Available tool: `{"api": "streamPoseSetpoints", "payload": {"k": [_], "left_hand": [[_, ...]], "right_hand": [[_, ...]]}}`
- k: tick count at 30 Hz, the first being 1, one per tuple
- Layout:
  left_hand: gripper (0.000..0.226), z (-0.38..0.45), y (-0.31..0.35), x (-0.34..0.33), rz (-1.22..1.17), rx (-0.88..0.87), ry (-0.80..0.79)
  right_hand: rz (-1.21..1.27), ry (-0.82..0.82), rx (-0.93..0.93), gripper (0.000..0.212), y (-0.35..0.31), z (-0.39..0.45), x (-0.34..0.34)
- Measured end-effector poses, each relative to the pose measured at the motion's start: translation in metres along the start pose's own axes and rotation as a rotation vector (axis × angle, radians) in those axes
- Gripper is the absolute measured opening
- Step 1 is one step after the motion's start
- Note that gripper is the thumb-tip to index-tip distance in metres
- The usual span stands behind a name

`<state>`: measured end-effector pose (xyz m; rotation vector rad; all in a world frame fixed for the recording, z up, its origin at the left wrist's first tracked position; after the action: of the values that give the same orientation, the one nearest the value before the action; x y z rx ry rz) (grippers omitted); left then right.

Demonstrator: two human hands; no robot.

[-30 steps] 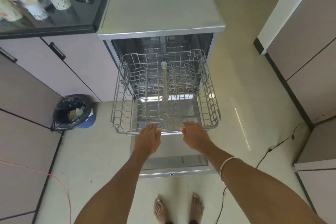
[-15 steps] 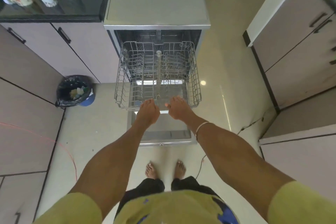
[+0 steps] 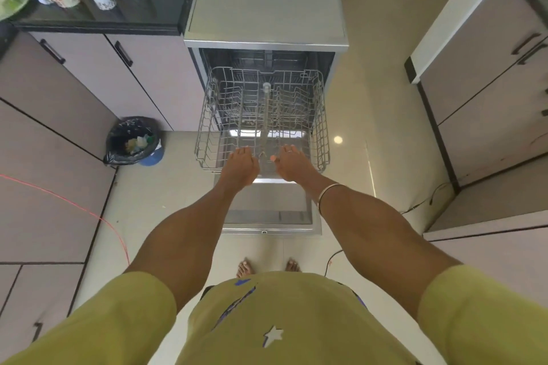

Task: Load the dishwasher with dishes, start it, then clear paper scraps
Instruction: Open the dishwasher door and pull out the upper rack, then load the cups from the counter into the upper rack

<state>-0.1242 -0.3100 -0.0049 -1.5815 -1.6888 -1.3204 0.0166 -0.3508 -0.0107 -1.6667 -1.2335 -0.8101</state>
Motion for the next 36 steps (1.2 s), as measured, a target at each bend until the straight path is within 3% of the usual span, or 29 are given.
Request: {"api": "streamPoseSetpoints", "payload": {"k": [10,15,23,28,31,36], "left_hand": [[0.054,-0.006,-0.022,0.006,-0.071,0.081,0.051],[0.054,-0.009,-0.058,0.018,-0.105,0.140,0.073],[0.051,-0.002,-0.156,0.047,-0.162,0.193,0.131],[0.052,0.001,-0.228,0.072,-0.139,0.205,0.133],[0.051,0.002,-0.269,0.091,-0.149,0.229,0.144],[0.045,0.017,-0.331,0.119,-0.146,0.213,0.173]], "right_hand": [[-0.081,-0.048,0.143,0.052,-0.026,0.013,0.006],[-0.047,-0.038,0.184,0.059,-0.059,0.033,-0.004],[-0.061,-0.087,0.250,0.048,-0.153,0.065,-0.026],[-0.046,-0.103,0.193,0.067,-0.218,0.097,-0.046],[-0.011,-0.089,0.158,0.054,-0.256,0.103,-0.042],[0.035,-0.060,0.150,0.055,-0.299,0.130,-0.045]]}}
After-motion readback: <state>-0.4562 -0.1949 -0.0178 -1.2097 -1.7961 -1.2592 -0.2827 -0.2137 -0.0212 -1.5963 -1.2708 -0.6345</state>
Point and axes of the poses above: each hand's wrist, its own z-axis towards the middle knuckle, its own x-axis out of the back of the hand, y = z × x, the point moved 8 cm from there along z, towards the middle knuckle, and after that the axes turned 11 degrees about x, right-handed, at the moved point
